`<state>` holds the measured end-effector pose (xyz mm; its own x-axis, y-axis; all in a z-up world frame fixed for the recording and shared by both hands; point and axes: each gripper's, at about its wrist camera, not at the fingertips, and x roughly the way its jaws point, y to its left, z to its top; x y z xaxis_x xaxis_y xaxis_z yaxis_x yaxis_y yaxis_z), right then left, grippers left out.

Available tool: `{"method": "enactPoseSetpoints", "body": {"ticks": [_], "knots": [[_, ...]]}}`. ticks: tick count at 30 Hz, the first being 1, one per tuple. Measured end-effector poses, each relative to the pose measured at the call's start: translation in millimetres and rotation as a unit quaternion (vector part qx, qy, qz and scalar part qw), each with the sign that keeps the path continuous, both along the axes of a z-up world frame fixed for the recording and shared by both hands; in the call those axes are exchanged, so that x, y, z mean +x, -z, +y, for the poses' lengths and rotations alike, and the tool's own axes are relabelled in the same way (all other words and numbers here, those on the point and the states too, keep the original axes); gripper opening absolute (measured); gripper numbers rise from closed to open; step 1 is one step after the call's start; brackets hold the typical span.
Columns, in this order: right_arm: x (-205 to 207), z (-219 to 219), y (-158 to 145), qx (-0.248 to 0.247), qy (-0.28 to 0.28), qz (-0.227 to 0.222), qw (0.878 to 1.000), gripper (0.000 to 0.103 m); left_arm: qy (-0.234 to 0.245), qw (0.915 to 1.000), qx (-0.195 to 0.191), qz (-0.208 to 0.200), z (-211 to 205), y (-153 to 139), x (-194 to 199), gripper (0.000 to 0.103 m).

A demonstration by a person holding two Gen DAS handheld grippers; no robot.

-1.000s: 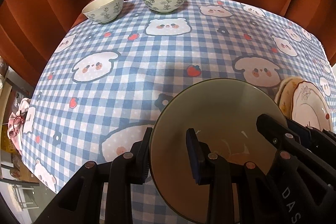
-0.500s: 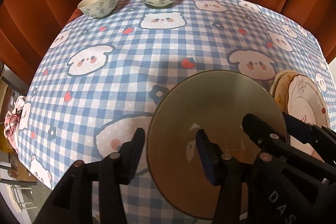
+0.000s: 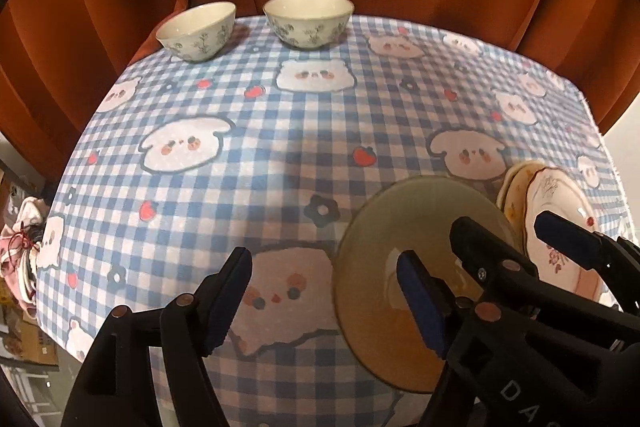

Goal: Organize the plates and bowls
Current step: 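Lower the green-rimmed plate onto the plate stack and open both grippers, then move both grippers toward the two small white bowls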

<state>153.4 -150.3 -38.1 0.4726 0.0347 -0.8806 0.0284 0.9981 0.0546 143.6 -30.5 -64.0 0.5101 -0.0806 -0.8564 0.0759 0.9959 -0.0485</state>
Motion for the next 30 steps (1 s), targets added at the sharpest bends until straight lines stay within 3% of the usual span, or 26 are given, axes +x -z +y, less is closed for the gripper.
{"method": "enactPoseSetpoints", "body": {"ticks": [5, 22, 25, 30], "knots": [[-3.4, 19.9, -14.0, -0.003, 0.016, -0.020, 1.000, 0.077, 0.014, 0.9998, -0.006, -0.011, 23.4, -10.8, 3.5, 0.077], [18.5, 128.9, -33.0, -0.007, 0.048, -0.044, 0.998, 0.078, 0.046, 0.9985, -0.014, -0.028, 127.5, -28.9, 37.3, 0.078], [29.6, 145.0, -36.5, -0.008, 0.049, -0.049, 0.998, 0.078, 0.055, 0.9978, -0.011, -0.034, 140.6, -33.8, 50.5, 0.086], [51.3, 167.3, -43.8, -0.011, 0.044, -0.054, 0.998, 0.078, 0.040, 0.9983, -0.004, -0.041, 162.8, -43.1, 73.4, 0.088]]}}
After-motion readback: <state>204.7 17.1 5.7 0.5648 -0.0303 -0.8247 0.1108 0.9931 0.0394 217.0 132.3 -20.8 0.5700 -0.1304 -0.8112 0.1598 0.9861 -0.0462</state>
